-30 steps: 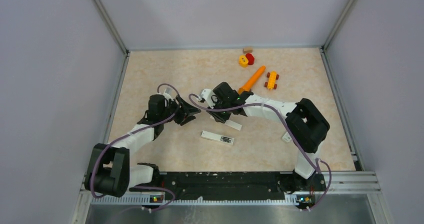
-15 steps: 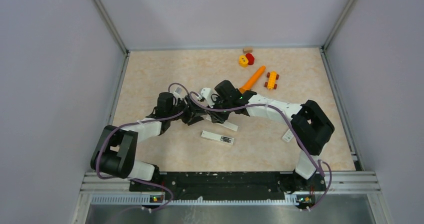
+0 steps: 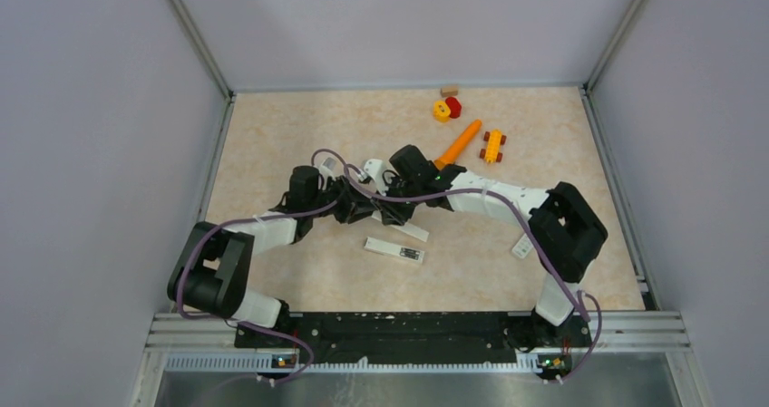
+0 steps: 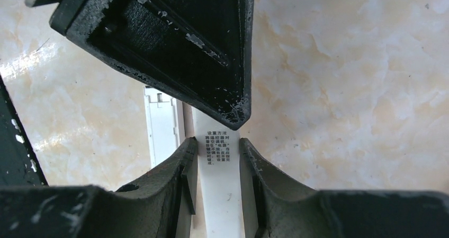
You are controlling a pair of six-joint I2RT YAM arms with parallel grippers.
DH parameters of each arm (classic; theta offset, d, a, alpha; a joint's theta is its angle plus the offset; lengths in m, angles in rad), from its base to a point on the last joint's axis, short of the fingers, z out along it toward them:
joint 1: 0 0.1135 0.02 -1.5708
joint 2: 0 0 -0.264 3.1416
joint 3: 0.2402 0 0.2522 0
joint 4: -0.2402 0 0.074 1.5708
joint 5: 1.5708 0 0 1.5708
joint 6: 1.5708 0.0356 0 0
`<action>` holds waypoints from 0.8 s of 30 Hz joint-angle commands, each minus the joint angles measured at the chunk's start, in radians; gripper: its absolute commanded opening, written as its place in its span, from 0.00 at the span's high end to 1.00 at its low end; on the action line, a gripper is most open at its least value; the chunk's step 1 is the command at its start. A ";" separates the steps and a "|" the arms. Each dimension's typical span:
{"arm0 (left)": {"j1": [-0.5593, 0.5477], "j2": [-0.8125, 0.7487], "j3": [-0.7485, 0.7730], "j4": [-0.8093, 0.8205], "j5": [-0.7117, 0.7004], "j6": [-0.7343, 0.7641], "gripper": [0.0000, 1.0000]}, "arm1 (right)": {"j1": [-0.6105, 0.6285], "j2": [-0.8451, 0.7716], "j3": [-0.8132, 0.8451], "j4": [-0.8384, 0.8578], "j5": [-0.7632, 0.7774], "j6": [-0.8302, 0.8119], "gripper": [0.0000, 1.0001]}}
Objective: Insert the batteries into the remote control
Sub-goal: Pick up the battery cover at the center of the board.
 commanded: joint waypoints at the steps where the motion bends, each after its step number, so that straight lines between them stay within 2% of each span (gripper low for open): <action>1: -0.004 -0.044 -0.015 0.052 0.023 -0.009 0.76 | -0.004 -0.060 0.008 0.056 -0.016 0.019 0.69; 6: -0.004 -0.044 -0.012 0.050 0.030 -0.004 1.00 | -0.008 -0.056 0.008 0.074 -0.006 0.043 0.69; 9: -0.004 -0.042 -0.004 0.045 0.033 0.009 1.00 | -0.011 -0.056 0.008 0.078 0.001 0.058 0.65; 13: -0.003 -0.048 0.020 0.012 0.025 0.043 1.00 | -0.026 -0.076 0.004 0.067 0.029 0.104 0.42; 16: 0.002 -0.058 0.038 -0.001 0.027 0.058 1.00 | -0.062 -0.124 -0.019 0.062 -0.038 0.189 0.35; 17: 0.005 -0.061 0.043 -0.001 0.032 0.058 1.00 | -0.076 -0.151 -0.037 0.073 -0.055 0.231 0.26; 18: 0.009 -0.066 0.048 -0.002 0.037 0.058 1.00 | -0.089 -0.178 -0.059 0.090 -0.061 0.284 0.23; 20: 0.019 -0.077 0.052 -0.005 0.048 0.057 1.00 | -0.118 -0.241 -0.104 0.120 -0.046 0.405 0.22; 21: 0.040 -0.100 0.056 -0.007 0.066 0.046 1.00 | -0.160 -0.322 -0.173 0.149 0.009 0.586 0.21; 24: 0.070 -0.133 0.058 -0.002 0.099 0.027 1.00 | -0.198 -0.415 -0.285 0.187 0.089 0.815 0.21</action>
